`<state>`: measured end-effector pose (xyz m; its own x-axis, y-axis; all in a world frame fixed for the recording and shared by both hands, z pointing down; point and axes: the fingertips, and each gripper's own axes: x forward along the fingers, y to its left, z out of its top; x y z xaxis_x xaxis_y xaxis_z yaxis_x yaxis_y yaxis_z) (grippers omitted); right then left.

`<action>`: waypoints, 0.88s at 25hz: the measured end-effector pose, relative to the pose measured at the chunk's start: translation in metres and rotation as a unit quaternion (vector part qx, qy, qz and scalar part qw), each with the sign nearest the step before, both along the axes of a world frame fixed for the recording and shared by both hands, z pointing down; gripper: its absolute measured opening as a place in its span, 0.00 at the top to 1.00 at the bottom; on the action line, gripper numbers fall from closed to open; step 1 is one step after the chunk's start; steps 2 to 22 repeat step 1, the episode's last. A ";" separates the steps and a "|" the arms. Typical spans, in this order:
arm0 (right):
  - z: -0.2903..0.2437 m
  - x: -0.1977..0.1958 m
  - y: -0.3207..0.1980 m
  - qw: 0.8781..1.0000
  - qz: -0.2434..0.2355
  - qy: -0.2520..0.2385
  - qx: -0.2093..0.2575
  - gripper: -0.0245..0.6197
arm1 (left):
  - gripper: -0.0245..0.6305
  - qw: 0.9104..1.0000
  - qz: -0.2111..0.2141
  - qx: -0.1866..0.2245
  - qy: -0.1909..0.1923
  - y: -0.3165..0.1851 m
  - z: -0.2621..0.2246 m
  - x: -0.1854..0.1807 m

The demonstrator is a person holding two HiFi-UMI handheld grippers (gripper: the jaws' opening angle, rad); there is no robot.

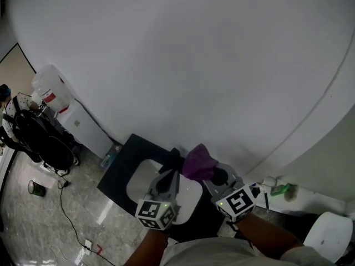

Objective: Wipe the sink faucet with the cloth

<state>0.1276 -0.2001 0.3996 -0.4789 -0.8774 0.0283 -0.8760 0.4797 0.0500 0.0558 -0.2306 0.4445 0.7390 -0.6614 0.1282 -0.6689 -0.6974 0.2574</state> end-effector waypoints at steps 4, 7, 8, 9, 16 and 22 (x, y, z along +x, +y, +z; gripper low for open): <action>-0.001 0.001 0.001 1.000 0.002 0.001 0.003 0.91 | 0.95 1.000 0.001 0.000 0.000 0.001 0.000 0.001; -0.001 0.001 0.001 1.000 0.002 0.001 0.003 0.91 | 0.95 1.000 0.001 0.000 0.000 0.001 0.000 0.001; -0.001 0.001 0.001 1.000 0.002 0.001 0.003 0.91 | 0.95 1.000 0.001 0.000 0.000 0.001 0.000 0.001; -0.001 0.001 0.001 1.000 0.002 0.001 0.003 0.91 | 0.95 1.000 0.001 0.000 0.000 0.001 0.000 0.001; -0.001 0.001 0.001 1.000 0.002 0.001 0.003 0.91 | 0.95 1.000 0.001 0.000 0.000 0.001 0.000 0.001; -0.001 0.001 0.001 1.000 0.002 0.001 0.003 0.91 | 0.95 1.000 0.001 0.000 0.000 0.001 0.000 0.001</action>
